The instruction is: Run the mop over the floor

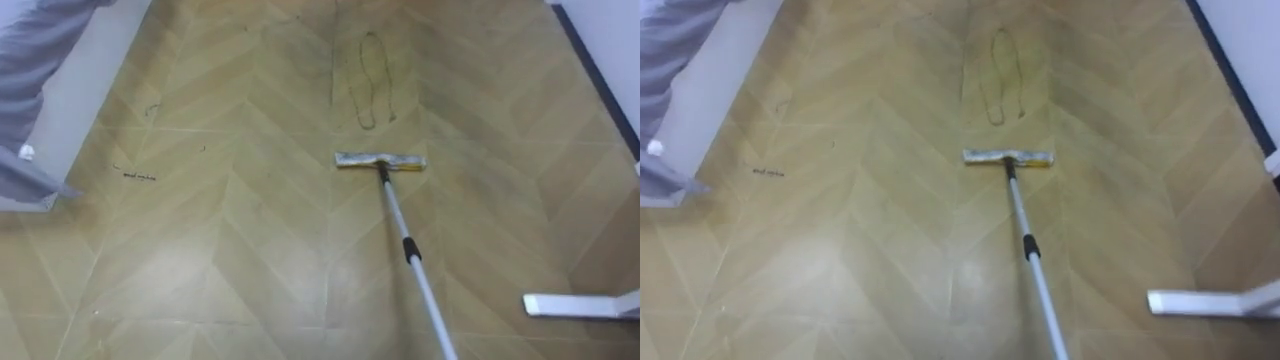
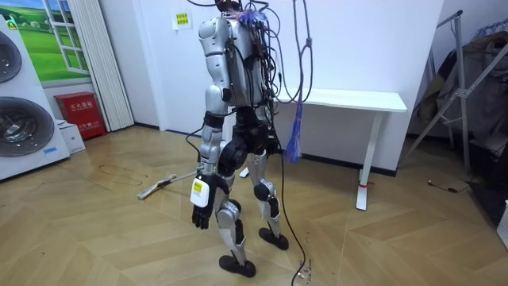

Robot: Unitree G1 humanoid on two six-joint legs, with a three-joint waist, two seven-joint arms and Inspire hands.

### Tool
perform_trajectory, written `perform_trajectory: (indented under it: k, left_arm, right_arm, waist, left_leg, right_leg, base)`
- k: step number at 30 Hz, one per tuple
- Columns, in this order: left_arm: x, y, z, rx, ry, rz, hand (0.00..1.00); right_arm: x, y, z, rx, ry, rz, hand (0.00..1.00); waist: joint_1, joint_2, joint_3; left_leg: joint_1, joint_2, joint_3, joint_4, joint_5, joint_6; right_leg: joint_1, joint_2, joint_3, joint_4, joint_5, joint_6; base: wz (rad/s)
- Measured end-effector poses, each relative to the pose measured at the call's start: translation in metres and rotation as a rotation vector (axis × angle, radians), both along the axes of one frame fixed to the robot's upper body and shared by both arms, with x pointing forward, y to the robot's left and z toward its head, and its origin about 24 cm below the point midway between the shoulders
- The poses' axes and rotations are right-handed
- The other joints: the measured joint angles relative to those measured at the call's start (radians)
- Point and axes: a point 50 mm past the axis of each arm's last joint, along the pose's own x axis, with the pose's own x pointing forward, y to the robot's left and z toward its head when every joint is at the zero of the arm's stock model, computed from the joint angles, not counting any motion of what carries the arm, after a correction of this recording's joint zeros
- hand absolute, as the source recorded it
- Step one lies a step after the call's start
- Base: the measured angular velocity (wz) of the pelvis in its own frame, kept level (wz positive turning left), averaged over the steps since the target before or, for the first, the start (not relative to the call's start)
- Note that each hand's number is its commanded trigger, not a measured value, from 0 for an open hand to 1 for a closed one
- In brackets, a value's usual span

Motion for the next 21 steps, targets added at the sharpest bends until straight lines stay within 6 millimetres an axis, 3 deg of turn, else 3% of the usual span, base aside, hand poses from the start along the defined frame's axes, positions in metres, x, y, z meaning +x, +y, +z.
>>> perform_trajectory:
  k: [2,3,4,6,13,16,18,19,20,21]
  left_arm:
    - [0.007,-0.001,0.000,0.011,-0.008,-0.015,0.00]
    - [0.013,-0.001,0.001,0.016,-0.023,-0.019,0.00]
    - [0.019,-0.001,0.002,0.024,-0.037,-0.018,0.00]
    - [0.024,-0.002,0.003,0.032,-0.053,-0.017,0.00]
    - [0.023,-0.003,0.002,0.045,-0.066,0.063,0.00]
    - [0.014,-0.004,0.000,0.050,-0.030,0.089,0.00]
    - [0.009,-0.006,-0.001,0.036,-0.015,0.120,0.00]
    - [0.007,-0.006,-0.002,0.033,-0.009,0.129,0.00]
    - [0.005,-0.006,-0.002,0.032,-0.004,0.128,0.00]
    - [0.000,-0.008,-0.003,0.026,-0.003,0.138,0.00]
  right_arm:
    - [0.007,-0.001,0.001,-0.021,-0.027,0.007,1.00]
    - [0.014,-0.001,0.001,-0.031,-0.048,0.009,1.00]
    - [0.018,-0.001,0.002,-0.042,-0.064,0.010,1.00]
    - [0.019,-0.002,0.002,-0.061,-0.077,0.007,1.00]
    - [0.019,-0.004,0.003,-0.121,-0.108,-0.066,1.00]
    - [0.019,-0.002,0.002,-0.126,-0.112,-0.101,1.00]
    - [0.036,-0.003,0.005,-0.139,-0.137,-0.117,1.00]
    - [0.045,-0.006,0.007,-0.140,-0.156,-0.129,1.00]
    - [0.052,-0.007,0.009,-0.141,-0.170,-0.133,1.00]
    - [0.071,-0.011,0.015,-0.150,-0.208,-0.130,1.00]
  waist:
    - [0.001,0.012,0.0025]
    - [-0.004,0.014,0.0084]
    - [-0.003,0.007,0.0131]
    - [-0.003,0.001,0.0152]
    - [0.015,0.018,0.0081]
    - [0.046,0.025,0.0043]
    - [0.078,0.024,0.0051]
    - [0.102,0.015,0.0093]
    - [0.116,0.015,0.0088]
    - [0.139,0.017,0.0057]
  left_leg:
    - [-0.057,0.007,-0.001,0.028,0.000,0.001]
    - [-0.092,0.006,-0.002,0.043,0.002,0.004]
    - [-0.129,-0.001,-0.004,0.059,0.005,0.008]
    - [-0.188,-0.009,-0.010,0.094,0.004,0.009]
    - [-0.421,-0.011,-0.042,0.274,-0.007,0.000]
    - [-0.478,-0.010,-0.062,0.371,-0.022,-0.022]
    - [-0.536,-0.010,-0.075,0.483,-0.036,-0.043]
    - [-0.574,-0.008,-0.070,0.586,-0.038,-0.046]
    - [-0.593,-0.008,-0.066,0.651,-0.038,-0.046]
    - [-0.631,-0.003,-0.065,0.750,-0.032,-0.050]
  right_leg:
    - [-0.064,0.000,-0.002,0.042,-0.002,0.000]
    - [-0.106,-0.004,0.000,0.077,-0.014,-0.003]
    - [-0.156,-0.015,0.005,0.123,-0.035,-0.004]
    - [-0.235,-0.026,0.025,0.208,-0.063,-0.005]
    - [-0.484,-0.047,0.025,0.458,-0.158,-0.035]
    - [-0.543,-0.055,0.018,0.577,-0.207,-0.063]
    - [-0.595,-0.088,-0.002,0.693,-0.256,-0.098]
    - [-0.619,-0.096,0.001,0.757,-0.287,-0.108]
    - [-0.629,-0.102,0.002,0.788,-0.304,-0.108]
    - [-0.651,-0.105,0.002,0.838,-0.328,-0.113]
  base:
    - [-0.04]
    - [0.00]
    - [0.06]
    - [0.10]
    - [0.10]
    - [0.09]
    - [0.03]
    - [-0.05]
    - [-0.19]
    - [-0.34]
